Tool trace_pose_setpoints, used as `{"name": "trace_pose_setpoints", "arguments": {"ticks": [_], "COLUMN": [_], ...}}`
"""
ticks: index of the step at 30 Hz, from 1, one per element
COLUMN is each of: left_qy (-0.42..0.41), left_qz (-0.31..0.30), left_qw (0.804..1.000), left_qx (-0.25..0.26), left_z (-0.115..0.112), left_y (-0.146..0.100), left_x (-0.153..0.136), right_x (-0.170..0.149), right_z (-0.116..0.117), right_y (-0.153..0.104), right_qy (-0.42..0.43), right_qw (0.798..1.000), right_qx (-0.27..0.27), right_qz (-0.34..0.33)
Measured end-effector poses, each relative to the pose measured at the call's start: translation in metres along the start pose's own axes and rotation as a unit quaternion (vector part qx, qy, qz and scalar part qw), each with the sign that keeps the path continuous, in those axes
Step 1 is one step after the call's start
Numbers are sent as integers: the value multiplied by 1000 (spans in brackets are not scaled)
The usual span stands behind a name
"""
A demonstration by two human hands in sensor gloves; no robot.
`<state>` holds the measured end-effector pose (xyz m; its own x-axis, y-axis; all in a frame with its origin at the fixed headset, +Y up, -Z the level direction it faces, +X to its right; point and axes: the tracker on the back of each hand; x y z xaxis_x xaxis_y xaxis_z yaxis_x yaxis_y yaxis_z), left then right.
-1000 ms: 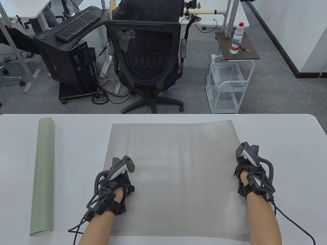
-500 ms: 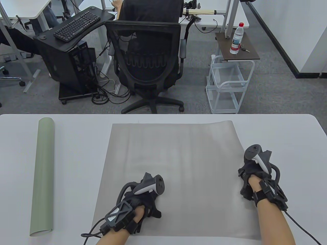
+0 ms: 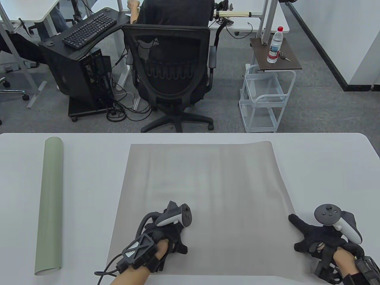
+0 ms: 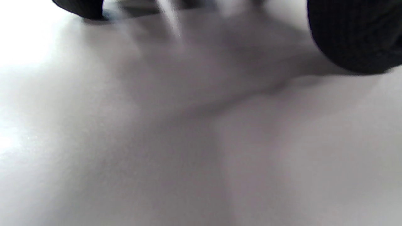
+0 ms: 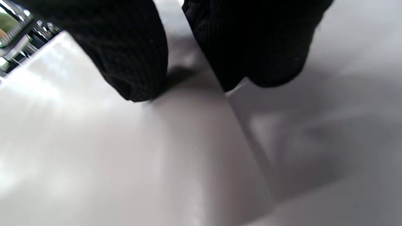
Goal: Unroll desk mats and stack together
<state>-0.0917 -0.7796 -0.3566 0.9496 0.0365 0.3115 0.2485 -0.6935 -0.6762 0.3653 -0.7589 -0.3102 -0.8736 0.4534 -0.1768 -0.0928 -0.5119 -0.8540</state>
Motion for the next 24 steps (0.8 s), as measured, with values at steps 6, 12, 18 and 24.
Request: {"name": "trace_pose_setpoints", "arguments": {"ticks": [6,12,18,24], "left_qy": [3,1,1,1], "left_qz": [1,2,3,2], "left_qw": [1000,1000,1000,1000], "left_qx": [1,2,0,3], "left_z": [0,0,0,0], "left_y": [0,0,0,0], "left_x": [0,0,0,1], "right_x": [25,35,50,60], "right_z": [8,-20,-45,-63], "right_y": [22,70,122,160], "right_qy": [-147,-72,-70,-103], "right_qw": [988,993,988,980], "right_qx": [4,-75,-120,-148], "right_qz": [42,53,64,83]}}
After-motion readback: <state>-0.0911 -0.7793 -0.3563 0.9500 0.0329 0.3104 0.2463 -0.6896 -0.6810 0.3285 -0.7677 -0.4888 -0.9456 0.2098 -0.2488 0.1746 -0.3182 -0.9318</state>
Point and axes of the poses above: the tracker on the back of each hand, its own x axis roughly to the thumb side, its own y axis roughly from the wrist to the fingertips, z = x × y, and after that the axes turned 7 degrees about -z, right-handed
